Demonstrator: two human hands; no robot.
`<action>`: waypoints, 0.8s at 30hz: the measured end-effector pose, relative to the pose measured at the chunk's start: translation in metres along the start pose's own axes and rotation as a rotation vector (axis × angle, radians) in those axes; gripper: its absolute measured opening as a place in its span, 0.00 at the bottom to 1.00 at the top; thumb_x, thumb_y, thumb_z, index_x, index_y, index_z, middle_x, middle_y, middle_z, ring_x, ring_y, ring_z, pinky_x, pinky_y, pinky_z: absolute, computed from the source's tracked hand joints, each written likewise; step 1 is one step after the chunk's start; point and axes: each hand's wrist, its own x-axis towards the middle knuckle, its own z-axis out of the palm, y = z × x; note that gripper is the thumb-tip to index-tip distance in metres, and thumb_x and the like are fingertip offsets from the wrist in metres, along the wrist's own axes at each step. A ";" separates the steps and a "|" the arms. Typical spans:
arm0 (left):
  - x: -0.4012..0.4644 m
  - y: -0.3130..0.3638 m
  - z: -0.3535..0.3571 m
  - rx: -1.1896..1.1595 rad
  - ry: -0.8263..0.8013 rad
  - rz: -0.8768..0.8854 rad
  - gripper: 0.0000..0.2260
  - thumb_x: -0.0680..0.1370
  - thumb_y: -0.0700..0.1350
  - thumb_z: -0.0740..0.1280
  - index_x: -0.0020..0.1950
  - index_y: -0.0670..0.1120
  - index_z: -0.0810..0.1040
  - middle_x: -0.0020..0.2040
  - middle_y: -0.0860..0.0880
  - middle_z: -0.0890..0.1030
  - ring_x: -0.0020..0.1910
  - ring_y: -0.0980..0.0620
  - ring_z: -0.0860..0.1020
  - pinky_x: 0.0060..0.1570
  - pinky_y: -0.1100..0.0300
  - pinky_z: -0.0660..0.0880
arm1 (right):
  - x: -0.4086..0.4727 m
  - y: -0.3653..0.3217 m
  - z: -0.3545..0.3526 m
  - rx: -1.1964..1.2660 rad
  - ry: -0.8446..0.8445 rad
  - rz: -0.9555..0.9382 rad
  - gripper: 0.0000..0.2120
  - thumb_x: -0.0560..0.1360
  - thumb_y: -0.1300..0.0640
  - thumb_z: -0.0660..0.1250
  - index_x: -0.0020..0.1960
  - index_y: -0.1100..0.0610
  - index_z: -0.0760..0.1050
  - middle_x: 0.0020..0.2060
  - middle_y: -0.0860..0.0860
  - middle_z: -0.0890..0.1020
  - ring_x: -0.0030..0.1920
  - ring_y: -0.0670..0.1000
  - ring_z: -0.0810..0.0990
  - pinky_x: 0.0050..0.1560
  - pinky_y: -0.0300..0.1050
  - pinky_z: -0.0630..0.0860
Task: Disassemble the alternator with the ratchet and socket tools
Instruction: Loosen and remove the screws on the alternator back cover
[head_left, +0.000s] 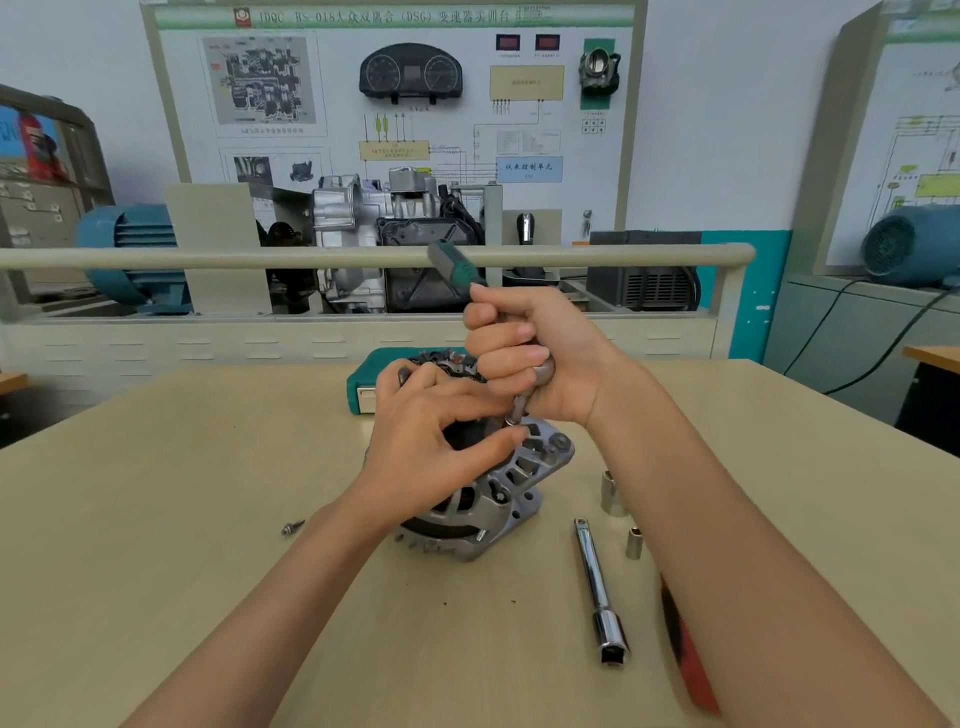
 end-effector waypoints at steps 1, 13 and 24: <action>0.000 0.000 0.000 0.001 -0.003 0.000 0.06 0.71 0.62 0.62 0.42 0.64 0.76 0.40 0.72 0.73 0.42 0.65 0.66 0.55 0.65 0.54 | 0.001 -0.002 -0.001 -0.018 -0.059 0.044 0.12 0.76 0.54 0.57 0.34 0.55 0.64 0.16 0.43 0.62 0.13 0.41 0.61 0.13 0.31 0.58; -0.001 -0.002 -0.001 -0.069 -0.035 -0.011 0.11 0.70 0.59 0.66 0.46 0.56 0.83 0.45 0.61 0.82 0.41 0.63 0.66 0.55 0.61 0.54 | -0.002 0.009 -0.001 0.170 0.104 -0.177 0.15 0.80 0.53 0.55 0.35 0.54 0.64 0.16 0.45 0.62 0.14 0.41 0.61 0.14 0.32 0.59; -0.002 0.000 0.000 -0.061 -0.006 -0.027 0.13 0.70 0.61 0.65 0.45 0.57 0.83 0.41 0.63 0.81 0.40 0.61 0.66 0.54 0.58 0.55 | 0.002 0.032 0.008 0.466 0.543 -0.669 0.15 0.82 0.53 0.52 0.36 0.54 0.61 0.16 0.44 0.64 0.15 0.44 0.62 0.19 0.32 0.63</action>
